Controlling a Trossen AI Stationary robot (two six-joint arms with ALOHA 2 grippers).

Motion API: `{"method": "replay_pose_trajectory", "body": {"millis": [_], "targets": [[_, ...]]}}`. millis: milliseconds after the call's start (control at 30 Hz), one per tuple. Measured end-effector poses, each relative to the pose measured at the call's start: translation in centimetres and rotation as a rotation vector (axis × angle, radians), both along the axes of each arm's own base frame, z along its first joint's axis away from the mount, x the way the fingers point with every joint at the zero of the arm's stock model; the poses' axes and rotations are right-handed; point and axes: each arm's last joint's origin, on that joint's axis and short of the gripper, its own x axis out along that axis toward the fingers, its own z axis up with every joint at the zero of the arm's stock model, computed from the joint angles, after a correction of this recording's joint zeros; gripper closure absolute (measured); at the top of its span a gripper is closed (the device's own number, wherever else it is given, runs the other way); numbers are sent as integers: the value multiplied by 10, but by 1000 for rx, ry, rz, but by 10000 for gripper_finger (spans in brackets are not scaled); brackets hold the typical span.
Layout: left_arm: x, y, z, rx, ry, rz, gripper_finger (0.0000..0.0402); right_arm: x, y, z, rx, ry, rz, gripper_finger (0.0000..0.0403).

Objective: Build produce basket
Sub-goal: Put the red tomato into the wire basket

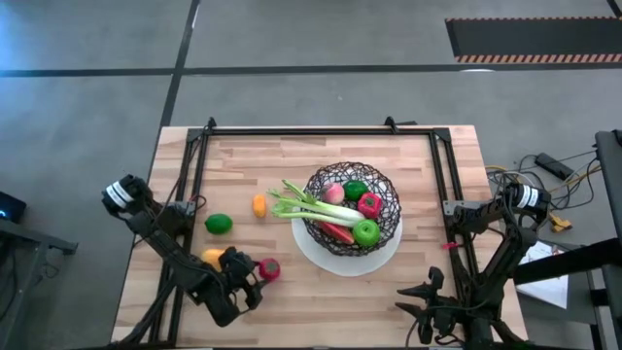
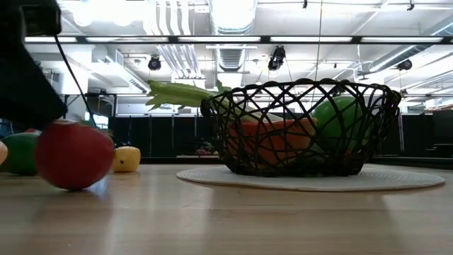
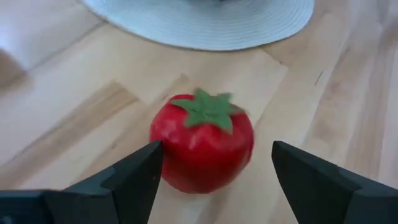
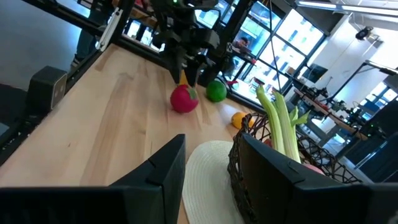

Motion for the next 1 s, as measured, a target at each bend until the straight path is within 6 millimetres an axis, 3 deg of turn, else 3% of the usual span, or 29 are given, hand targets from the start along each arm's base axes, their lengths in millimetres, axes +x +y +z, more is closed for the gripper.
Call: {"method": "replay_pose_trajectory", "body": {"millis": [500,800,1000], "targets": [[16,18,6,83,28,-22,114,0,0,0,4,0,0,264],[26,30,7,132,92,-75,46,0,0,0,4,-1,-1,264],[35,35,-2,127,105,-46,27,0,0,0,4,0,0,264]]}}
